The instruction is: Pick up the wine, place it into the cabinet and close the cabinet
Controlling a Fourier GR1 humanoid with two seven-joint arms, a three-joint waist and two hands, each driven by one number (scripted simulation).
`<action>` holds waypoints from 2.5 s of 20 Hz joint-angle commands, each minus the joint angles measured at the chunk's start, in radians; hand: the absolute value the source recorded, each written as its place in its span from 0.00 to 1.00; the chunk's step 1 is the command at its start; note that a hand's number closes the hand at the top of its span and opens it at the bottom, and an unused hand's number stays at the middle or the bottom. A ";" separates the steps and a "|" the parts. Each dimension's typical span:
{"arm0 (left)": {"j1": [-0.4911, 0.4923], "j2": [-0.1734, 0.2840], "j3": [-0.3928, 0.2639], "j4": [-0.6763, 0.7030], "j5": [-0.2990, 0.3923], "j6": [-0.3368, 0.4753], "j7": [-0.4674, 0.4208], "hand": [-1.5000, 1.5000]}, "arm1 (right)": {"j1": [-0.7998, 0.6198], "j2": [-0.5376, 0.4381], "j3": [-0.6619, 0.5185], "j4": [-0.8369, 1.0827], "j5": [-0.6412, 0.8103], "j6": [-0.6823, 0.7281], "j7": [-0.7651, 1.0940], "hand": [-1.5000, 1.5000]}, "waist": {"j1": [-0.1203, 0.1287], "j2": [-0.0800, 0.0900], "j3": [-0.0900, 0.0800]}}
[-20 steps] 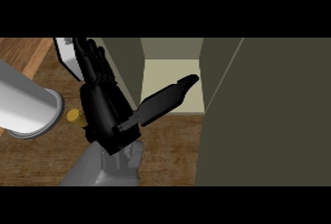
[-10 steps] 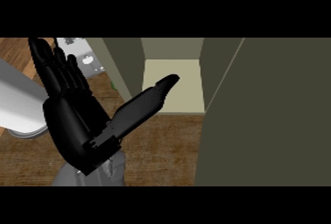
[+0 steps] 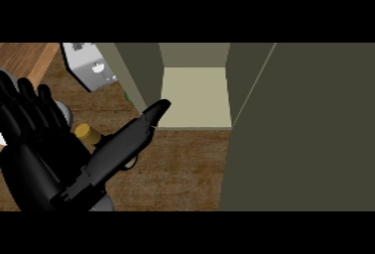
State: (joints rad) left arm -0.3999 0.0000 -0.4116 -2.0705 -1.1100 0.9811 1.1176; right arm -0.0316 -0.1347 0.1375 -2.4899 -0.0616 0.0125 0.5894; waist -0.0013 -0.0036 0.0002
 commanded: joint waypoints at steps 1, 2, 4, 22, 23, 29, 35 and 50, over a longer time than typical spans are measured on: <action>0.049 0.000 -0.003 -0.032 -0.034 -0.013 0.068 0.00 | 0.065 -0.018 -0.046 -0.141 -0.095 0.027 0.040 0.00 | -0.004 0.000 0.000; 0.100 0.000 0.021 -0.114 0.011 -0.060 0.025 0.00 | 0.052 0.015 0.000 -0.126 -0.043 0.001 0.030 0.00 | 0.001 0.000 0.000; 0.163 0.000 -0.012 -0.152 0.002 -0.063 0.044 0.00 | 0.122 0.023 0.017 -0.167 -0.040 0.011 0.008 0.00 | -0.002 -0.002 0.000; 0.339 0.180 -0.030 0.042 0.593 0.271 -0.392 0.00 | -0.034 0.030 0.040 -0.138 -0.010 -0.019 0.108 0.00 | -0.007 0.004 -0.003; 0.388 0.218 -0.004 -0.007 0.649 0.279 -0.395 0.00 | -0.007 0.020 0.022 -0.172 -0.042 -0.015 0.127 0.00 | -0.007 0.002 -0.003; 0.380 0.227 -0.012 0.129 0.853 0.348 -0.656 0.00 | -0.005 0.028 0.008 -0.092 -0.045 0.002 0.064 0.00 | -0.008 0.004 -0.003; 0.461 0.182 -0.003 0.119 0.999 0.313 -0.865 0.00 | -0.031 0.025 0.015 -0.099 -0.028 -0.009 0.085 0.00 | -0.001 0.003 -0.004; 0.537 0.002 0.240 0.346 1.403 -0.099 -1.383 0.00 | 0.048 0.029 -0.041 -0.093 -0.071 0.054 -0.017 0.00 | -0.002 0.003 -0.001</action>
State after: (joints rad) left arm 0.1260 0.0359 -0.2377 -1.7872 0.2137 0.9880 -0.1436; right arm -0.0594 -0.1097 0.1185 -2.4913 -0.0573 0.0346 0.6112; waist -0.0029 -0.0014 -0.0021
